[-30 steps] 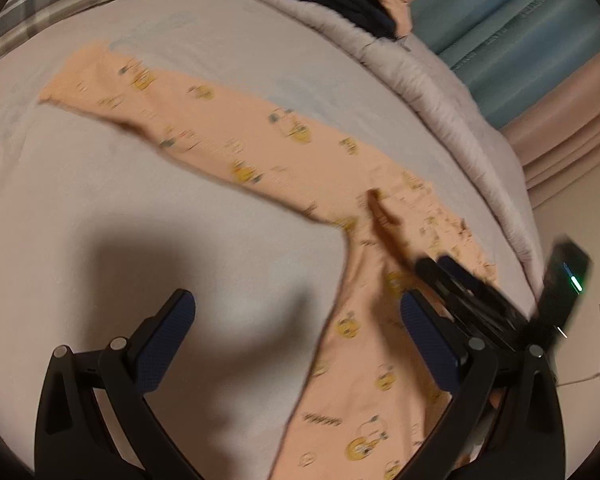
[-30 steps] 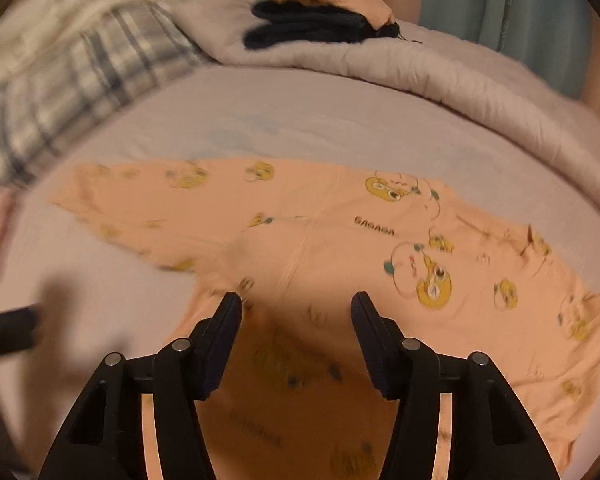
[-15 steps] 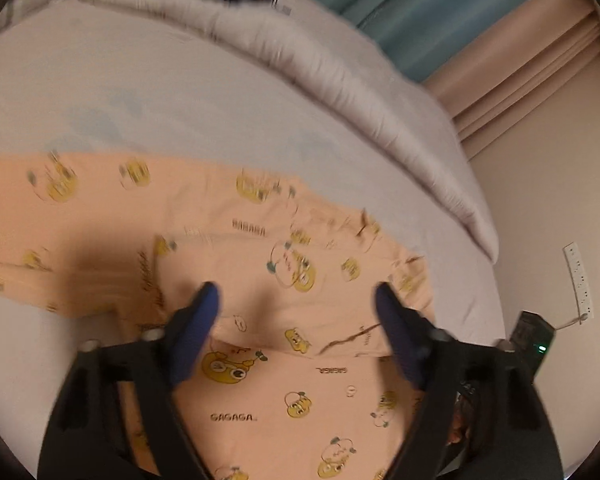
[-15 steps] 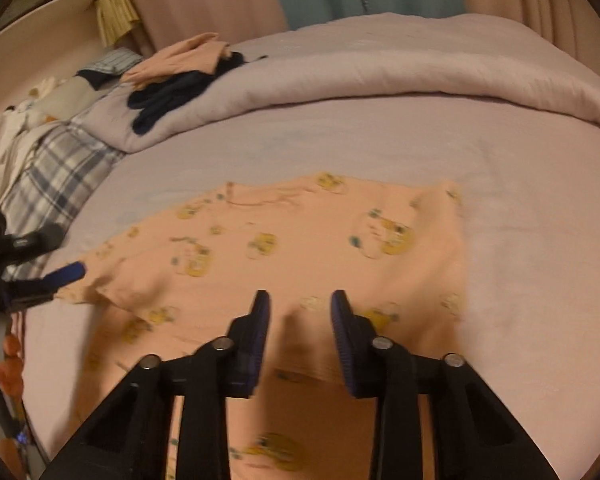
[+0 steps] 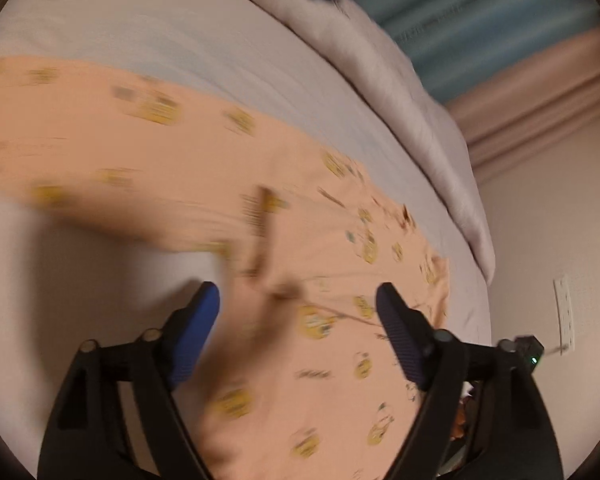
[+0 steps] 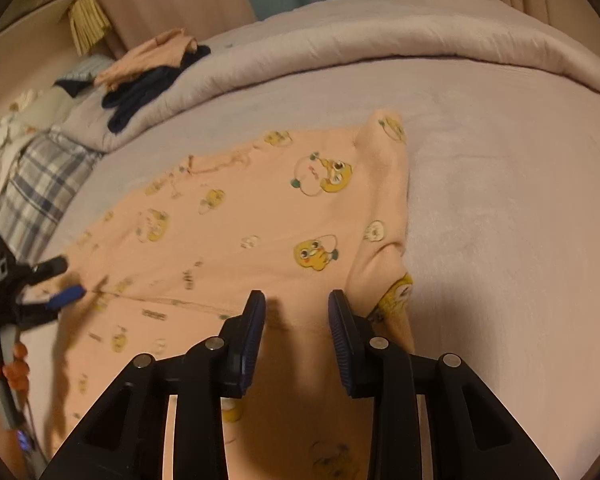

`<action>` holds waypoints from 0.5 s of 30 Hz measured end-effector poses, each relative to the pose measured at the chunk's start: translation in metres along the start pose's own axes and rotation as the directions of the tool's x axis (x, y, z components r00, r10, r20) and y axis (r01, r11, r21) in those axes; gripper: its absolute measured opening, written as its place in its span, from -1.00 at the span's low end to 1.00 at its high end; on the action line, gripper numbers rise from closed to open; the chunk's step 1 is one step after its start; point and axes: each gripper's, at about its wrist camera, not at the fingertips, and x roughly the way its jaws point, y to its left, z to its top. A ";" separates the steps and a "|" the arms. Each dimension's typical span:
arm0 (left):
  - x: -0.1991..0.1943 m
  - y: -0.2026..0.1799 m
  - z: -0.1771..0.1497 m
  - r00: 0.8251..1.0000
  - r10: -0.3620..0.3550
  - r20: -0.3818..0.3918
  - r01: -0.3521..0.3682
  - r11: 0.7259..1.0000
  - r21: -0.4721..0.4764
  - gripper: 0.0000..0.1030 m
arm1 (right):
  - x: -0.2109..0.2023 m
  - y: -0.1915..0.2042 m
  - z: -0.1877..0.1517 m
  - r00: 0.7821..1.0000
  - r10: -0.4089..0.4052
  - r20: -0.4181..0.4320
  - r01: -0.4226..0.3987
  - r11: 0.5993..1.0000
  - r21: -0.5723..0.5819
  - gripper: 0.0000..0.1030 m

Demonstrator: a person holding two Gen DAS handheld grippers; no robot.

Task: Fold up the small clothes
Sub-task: 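Reach the left gripper to the other sleeve cuff and grasp it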

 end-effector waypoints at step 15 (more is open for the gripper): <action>-0.084 0.155 0.036 0.956 -0.078 0.283 0.200 0.879 -0.433 0.59 | -0.014 0.049 -0.029 0.993 0.122 -0.004 -0.122 0.991 -0.047 -0.22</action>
